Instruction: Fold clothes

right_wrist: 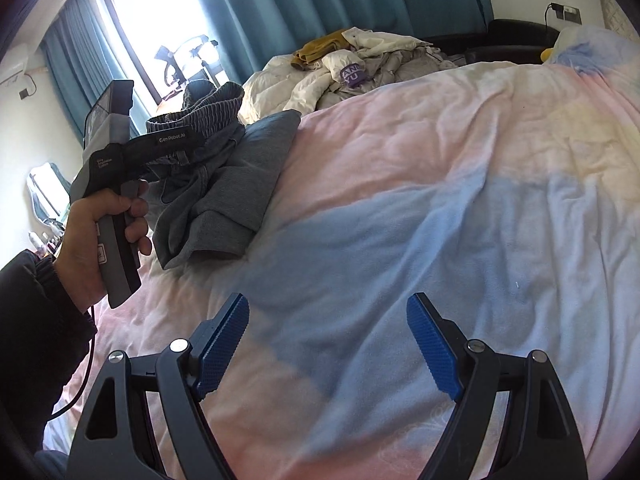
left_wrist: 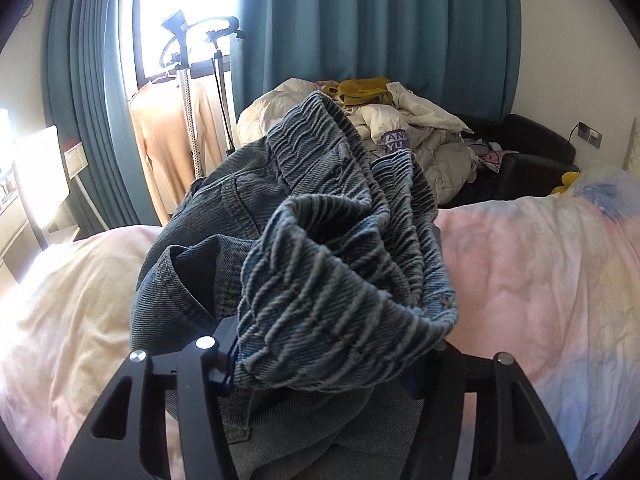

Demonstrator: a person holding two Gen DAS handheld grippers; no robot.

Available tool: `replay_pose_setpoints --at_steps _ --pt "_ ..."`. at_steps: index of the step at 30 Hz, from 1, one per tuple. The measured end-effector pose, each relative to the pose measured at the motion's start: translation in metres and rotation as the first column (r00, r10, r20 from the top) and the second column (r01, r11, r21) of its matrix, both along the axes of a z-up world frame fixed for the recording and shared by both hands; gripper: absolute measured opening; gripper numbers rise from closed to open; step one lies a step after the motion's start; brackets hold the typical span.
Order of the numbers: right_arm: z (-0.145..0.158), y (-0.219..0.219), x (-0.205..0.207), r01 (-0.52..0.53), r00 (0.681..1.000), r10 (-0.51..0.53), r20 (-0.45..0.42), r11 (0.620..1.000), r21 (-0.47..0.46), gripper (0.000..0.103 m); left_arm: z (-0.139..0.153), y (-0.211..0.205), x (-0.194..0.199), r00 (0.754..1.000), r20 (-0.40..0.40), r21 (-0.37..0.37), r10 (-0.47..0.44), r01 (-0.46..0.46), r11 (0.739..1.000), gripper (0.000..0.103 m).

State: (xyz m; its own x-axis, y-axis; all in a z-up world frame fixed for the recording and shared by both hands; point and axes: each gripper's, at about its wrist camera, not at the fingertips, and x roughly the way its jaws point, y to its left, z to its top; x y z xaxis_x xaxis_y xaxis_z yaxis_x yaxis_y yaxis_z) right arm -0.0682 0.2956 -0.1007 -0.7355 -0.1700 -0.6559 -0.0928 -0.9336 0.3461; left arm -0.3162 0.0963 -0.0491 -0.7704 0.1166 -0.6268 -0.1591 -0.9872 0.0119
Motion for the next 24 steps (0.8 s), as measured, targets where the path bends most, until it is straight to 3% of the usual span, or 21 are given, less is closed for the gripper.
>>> replay_pose_setpoints --at_steps 5,9,13,16,20,24 --pt "0.008 -0.007 0.001 -0.014 0.999 0.015 -0.041 1.000 0.017 0.083 0.031 -0.008 0.030 1.000 -0.001 0.035 -0.017 0.017 0.999 0.043" --pt "0.022 -0.011 0.007 -0.018 0.994 0.021 -0.104 1.000 0.023 0.083 0.071 -0.022 0.072 0.999 -0.033 0.088 -0.033 0.036 0.995 0.040" --pt "0.034 -0.014 0.020 -0.024 0.988 0.028 -0.154 0.999 0.028 0.083 0.109 -0.038 0.121 0.996 -0.074 0.138 -0.054 0.064 0.988 0.027" --pt "0.044 -0.016 0.029 -0.027 0.983 0.033 -0.182 0.999 0.032 0.083 0.129 -0.051 0.158 0.993 -0.097 0.184 -0.061 0.078 0.980 0.026" --pt "0.056 -0.019 0.045 -0.033 0.974 0.042 -0.222 0.998 0.044 0.083 0.134 -0.065 0.204 0.992 -0.096 0.232 -0.080 0.100 0.968 0.024" --pt "0.063 -0.020 0.059 -0.034 0.970 0.044 -0.238 0.998 0.047 0.083 0.120 -0.078 0.252 0.991 -0.101 0.274 -0.088 0.113 0.955 0.024"
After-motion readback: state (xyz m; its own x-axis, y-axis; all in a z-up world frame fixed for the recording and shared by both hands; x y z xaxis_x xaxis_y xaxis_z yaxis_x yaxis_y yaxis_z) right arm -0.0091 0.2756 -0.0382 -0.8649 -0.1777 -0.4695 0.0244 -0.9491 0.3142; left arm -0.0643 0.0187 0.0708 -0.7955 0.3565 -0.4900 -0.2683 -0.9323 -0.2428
